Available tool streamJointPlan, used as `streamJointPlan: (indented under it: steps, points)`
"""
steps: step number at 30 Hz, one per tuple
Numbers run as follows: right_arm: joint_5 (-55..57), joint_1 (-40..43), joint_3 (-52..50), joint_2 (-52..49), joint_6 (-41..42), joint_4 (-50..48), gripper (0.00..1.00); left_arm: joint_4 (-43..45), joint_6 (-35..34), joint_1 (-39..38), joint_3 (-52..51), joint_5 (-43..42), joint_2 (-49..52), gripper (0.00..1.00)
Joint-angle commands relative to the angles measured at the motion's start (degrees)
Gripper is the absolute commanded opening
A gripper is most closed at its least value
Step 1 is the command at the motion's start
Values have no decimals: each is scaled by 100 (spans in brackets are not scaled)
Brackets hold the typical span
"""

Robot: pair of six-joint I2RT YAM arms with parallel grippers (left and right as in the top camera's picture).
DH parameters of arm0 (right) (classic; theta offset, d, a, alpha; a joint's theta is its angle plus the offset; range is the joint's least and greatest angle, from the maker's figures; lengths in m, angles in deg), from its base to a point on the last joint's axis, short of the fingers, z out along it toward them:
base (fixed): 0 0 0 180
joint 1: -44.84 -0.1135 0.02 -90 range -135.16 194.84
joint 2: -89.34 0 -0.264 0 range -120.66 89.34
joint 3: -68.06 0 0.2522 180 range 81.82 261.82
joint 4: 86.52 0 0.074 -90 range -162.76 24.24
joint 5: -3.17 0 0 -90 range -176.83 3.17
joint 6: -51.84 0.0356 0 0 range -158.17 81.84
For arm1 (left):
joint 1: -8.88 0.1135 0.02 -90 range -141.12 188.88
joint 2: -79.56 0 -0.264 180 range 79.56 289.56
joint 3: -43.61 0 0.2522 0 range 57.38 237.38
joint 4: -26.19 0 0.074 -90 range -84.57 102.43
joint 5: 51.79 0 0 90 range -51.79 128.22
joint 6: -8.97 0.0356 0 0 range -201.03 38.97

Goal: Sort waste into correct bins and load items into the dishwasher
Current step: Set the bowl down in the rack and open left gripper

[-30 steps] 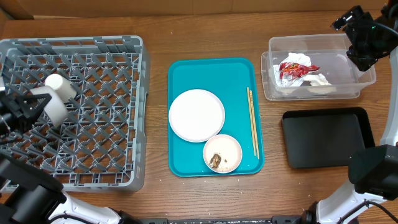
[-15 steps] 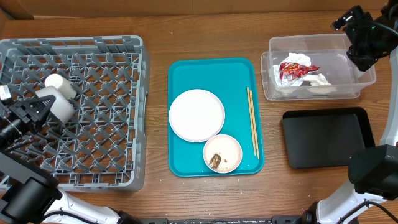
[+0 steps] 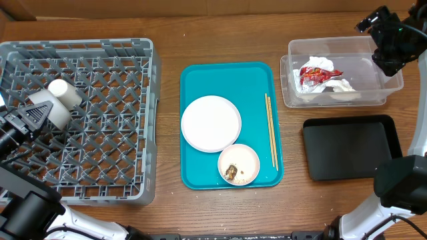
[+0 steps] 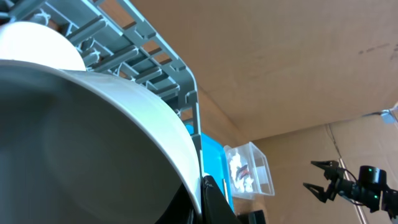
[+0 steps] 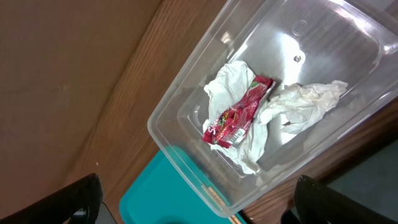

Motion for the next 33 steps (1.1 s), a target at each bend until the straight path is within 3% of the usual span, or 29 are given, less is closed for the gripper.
streamJointPlan:
  steps: [1,11,22,23,26,27,29,33]
  points:
    - [-24,35,116,42,4,-33,100,11,146,24,-22,-317,254,4]
    - [-24,35,116,42,4,-33,100,-72,140,31,-33,223,291,4]
    - [-24,35,116,42,4,-33,100,-74,-1259,487,-9,1912,286,23]
    - [-24,35,116,42,4,-33,100,-94,-1368,555,-9,2013,286,30]
    - [-24,35,116,42,4,-33,100,-216,-1519,748,-9,2162,286,78]
    - [-24,35,116,42,4,-33,100,-245,-1565,785,-9,2162,286,86]
    - [-24,35,116,42,4,-33,100,-297,-1766,850,2,2256,275,94]
    - [-24,35,116,42,4,-33,100,-481,-2144,857,195,2953,267,95]
